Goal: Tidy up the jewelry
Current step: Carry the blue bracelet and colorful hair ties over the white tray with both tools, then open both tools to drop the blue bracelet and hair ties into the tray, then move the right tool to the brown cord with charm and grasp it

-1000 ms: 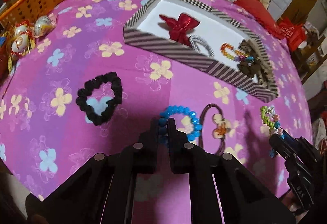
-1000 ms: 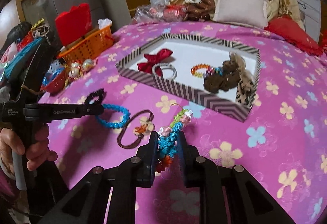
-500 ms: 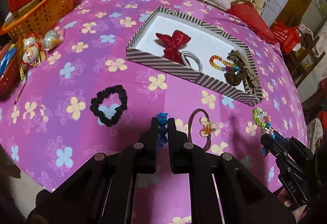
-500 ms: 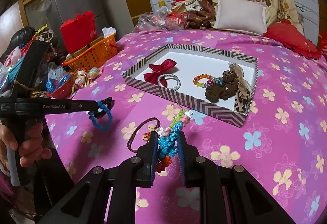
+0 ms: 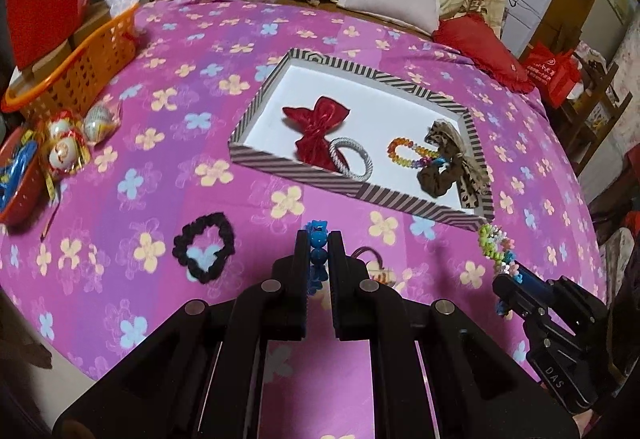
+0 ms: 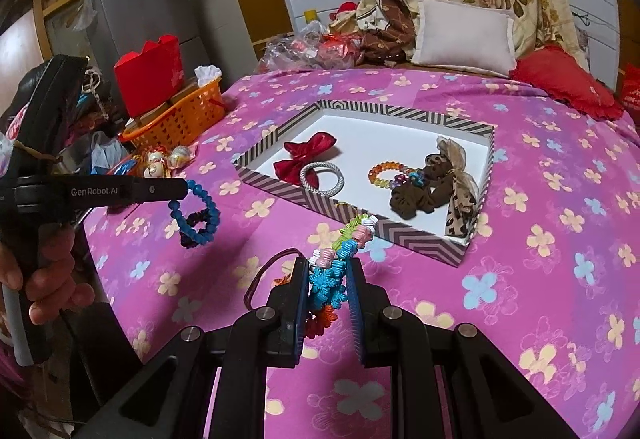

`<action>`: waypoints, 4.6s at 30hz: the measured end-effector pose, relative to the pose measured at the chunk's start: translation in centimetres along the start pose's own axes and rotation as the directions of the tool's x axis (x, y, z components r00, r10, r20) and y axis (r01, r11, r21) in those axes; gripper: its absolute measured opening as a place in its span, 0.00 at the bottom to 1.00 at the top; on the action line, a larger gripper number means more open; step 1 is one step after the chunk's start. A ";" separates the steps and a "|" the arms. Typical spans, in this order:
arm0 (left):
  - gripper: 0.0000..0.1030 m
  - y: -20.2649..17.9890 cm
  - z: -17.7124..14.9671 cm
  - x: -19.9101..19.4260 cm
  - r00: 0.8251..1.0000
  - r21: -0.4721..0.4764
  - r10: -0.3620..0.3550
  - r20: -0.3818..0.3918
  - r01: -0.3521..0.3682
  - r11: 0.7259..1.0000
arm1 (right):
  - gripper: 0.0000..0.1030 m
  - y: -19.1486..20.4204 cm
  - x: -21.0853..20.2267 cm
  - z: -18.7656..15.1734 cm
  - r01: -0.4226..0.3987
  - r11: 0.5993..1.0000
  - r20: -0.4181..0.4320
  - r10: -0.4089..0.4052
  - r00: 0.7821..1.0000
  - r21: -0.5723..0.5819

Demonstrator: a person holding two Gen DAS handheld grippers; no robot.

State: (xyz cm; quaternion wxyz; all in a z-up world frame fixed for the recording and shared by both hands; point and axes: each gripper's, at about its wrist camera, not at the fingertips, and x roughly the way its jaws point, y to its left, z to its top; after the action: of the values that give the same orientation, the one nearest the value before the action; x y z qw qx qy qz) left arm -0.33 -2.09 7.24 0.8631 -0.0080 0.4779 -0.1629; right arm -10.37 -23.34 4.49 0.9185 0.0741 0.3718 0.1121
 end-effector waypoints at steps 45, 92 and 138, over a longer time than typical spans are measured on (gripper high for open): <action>0.07 -5.7 8.8 5.7 0.997 0.101 0.078 0.017 -0.079 0.992 | 0.17 -5.8 4.5 6.3 0.054 0.998 0.004 -0.054 0.999 0.040; 0.07 -2.5 8.2 15.4 0.988 0.023 0.074 -0.134 -0.072 0.997 | 0.21 -6.6 14.7 6.8 0.034 0.998 -0.142 -0.026 0.990 0.057; 0.46 0.1 -0.2 6.1 0.991 -0.006 0.129 -0.037 -0.129 0.992 | 0.62 -1.7 5.6 1.3 0.019 0.998 -0.074 -0.015 0.997 0.054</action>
State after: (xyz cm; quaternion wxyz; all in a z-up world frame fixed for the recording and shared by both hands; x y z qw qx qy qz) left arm 2.50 -3.69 2.09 0.8630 0.0223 0.4936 -0.1048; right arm -5.30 -23.63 1.25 0.9028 0.0918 0.4088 0.0968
